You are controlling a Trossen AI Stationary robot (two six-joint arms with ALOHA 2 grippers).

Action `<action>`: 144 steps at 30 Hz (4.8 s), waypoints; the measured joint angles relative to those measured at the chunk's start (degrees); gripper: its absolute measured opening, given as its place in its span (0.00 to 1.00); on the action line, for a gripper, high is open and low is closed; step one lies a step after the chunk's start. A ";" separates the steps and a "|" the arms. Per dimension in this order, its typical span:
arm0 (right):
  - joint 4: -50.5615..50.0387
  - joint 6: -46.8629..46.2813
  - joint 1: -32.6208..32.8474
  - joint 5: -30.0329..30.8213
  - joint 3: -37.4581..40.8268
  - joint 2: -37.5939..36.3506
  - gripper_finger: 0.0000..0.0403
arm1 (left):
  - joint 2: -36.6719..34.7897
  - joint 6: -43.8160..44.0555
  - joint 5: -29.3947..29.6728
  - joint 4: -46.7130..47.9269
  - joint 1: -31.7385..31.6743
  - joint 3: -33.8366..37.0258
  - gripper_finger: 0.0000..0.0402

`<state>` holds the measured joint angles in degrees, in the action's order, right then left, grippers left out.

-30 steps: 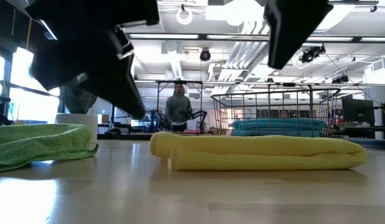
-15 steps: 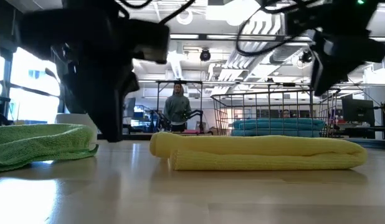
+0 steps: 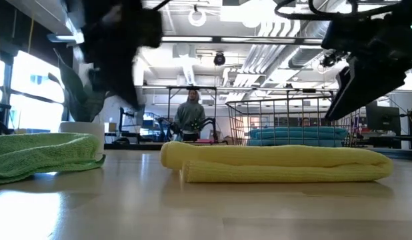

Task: Fold microfiber towels
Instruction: Put the yellow microfiber towel into the wire basket

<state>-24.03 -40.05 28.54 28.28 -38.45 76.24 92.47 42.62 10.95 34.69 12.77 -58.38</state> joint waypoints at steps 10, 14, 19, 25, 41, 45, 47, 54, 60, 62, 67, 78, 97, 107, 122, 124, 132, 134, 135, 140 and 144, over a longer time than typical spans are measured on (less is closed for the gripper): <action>1.63 -5.81 0.07 -1.92 4.78 -3.43 0.45 | -5.72 16.06 8.52 -33.03 0.56 13.78 0.13; 0.87 -7.60 -0.14 -2.89 4.46 -3.19 0.45 | -4.73 16.76 8.39 -34.55 0.74 14.39 0.14; 3.03 -7.59 -0.44 -4.52 4.45 -2.35 0.45 | -2.98 16.35 6.57 -36.65 0.57 14.18 0.19; 4.03 -7.67 -0.53 -4.89 4.35 -1.63 0.45 | -1.45 17.81 6.36 -38.37 0.73 14.52 0.28; 5.15 -7.52 -0.53 -4.86 4.37 -1.43 0.45 | 9.41 30.25 7.00 -47.02 1.76 14.39 0.44; 5.16 -7.52 -0.53 -4.86 4.37 -1.43 0.45 | 11.86 35.70 7.25 -50.29 2.15 14.39 0.53; 5.15 -7.52 -0.53 -4.86 4.37 -1.43 0.45 | 12.70 37.25 7.92 -51.73 2.40 14.37 0.58; 5.18 -7.50 -0.53 -4.86 4.37 -1.43 0.45 | 13.77 43.79 9.20 -54.20 2.82 14.17 0.77; 5.18 -7.50 -0.53 -4.86 4.37 -1.43 0.45 | 14.71 40.48 10.54 -52.54 2.22 11.42 0.79; 5.18 -7.50 -0.53 -4.86 4.37 -1.43 0.45 | 15.48 38.37 10.54 -52.26 1.53 10.07 0.79; 5.17 -7.50 -0.55 -4.86 4.37 -1.43 0.45 | 19.48 36.42 9.99 -52.71 -0.08 6.16 0.79; 5.13 -7.50 -0.53 -4.86 4.37 -1.43 0.45 | 21.48 32.36 9.51 -51.14 -1.40 2.88 0.67; 5.22 -7.50 -0.56 -4.86 4.37 -1.43 0.45 | 23.65 23.47 3.79 -49.06 -4.05 1.03 0.02; 5.29 -7.50 -0.55 -4.87 4.37 -1.43 0.45 | 24.00 7.94 -11.74 -46.92 -6.47 -9.54 0.01; 5.96 -7.48 -0.56 -4.27 4.37 -1.43 0.45 | 23.97 -10.98 -14.69 -7.83 -11.42 -27.42 0.00; 6.78 -7.53 -0.56 -4.22 4.37 -1.43 0.45 | 23.88 -14.70 -13.52 -3.83 -11.78 -29.90 0.00; 8.93 -11.74 -0.53 -2.27 4.37 -1.41 0.45 | 23.78 -30.94 -8.94 5.81 -12.20 -36.21 0.00; 9.44 -12.45 -0.53 2.52 4.37 -1.41 0.45 | 23.78 -34.07 -8.81 6.12 -11.90 -36.27 0.00; 9.28 -12.37 -0.54 4.56 4.37 -1.41 0.45 | 23.78 -35.28 -8.79 6.38 -11.74 -36.27 0.00; 9.16 -4.94 -1.60 9.32 4.37 -1.41 0.45 | 23.78 -38.92 -8.24 8.78 -10.74 -36.27 0.00; 9.72 -1.21 -3.48 8.98 4.37 -1.41 0.45 | 23.78 -39.47 -5.62 8.88 -9.84 -36.27 0.00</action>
<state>-14.30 -41.25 25.07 37.26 -34.09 74.83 116.25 3.14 5.33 43.57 2.94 -94.65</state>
